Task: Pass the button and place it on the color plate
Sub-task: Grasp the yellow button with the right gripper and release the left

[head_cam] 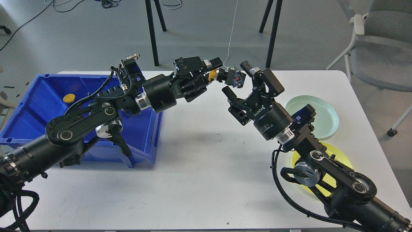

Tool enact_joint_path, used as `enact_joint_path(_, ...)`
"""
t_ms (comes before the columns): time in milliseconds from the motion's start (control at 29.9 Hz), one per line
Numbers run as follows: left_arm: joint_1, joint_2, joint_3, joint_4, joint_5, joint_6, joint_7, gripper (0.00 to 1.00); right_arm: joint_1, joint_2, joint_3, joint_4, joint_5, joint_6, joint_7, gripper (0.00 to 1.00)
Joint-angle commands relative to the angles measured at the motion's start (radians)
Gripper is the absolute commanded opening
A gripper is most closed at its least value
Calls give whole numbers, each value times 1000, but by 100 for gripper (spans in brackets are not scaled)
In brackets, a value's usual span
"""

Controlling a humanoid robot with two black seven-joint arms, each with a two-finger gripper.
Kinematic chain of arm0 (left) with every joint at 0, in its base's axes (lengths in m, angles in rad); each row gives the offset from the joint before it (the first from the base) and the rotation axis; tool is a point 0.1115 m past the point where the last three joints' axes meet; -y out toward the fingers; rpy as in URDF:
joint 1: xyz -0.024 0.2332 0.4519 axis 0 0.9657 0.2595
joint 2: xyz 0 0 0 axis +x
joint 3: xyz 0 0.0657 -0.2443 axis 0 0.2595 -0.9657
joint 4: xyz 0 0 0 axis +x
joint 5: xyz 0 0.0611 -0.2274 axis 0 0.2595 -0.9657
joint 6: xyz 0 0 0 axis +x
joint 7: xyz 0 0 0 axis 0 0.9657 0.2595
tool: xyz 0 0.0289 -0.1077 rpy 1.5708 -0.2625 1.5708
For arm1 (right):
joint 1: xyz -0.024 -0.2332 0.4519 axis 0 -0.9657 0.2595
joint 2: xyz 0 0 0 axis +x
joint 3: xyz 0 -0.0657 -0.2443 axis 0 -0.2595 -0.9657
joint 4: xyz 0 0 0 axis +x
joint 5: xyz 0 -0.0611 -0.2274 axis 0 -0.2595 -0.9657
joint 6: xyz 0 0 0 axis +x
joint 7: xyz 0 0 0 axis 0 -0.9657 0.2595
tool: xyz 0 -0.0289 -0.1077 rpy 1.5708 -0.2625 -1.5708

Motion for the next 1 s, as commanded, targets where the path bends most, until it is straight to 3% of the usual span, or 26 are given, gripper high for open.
enact_joint_path(0,0,0,0,1,0,-1,0,3,2,1,0,1,1,0,0,91)
enact_joint_path(100,0,0,0,1,0,-1,0,3,2,1,0,1,1,0,0,76)
enact_joint_path(334,2,0,0,3,0,-1,0,3,3,-2,-1,4,-7,-5,0,28)
enact_joint_path(635,8,-1,0,3,2,8,0,3,3,-2,-1,4,-2,-8,0,6)
enact_joint_path(802,15,-3,-3,3,2,11,0,5,3,0,-1,4,-2,-8,0,4)
enact_joint_path(869,17,-3,-3,3,2,14,0,13,3,0,-1,4,0,-8,0,4)
enact_joint_path(969,20,-8,-5,3,-12,16,0,41,2,0,0,4,0,-8,0,4)
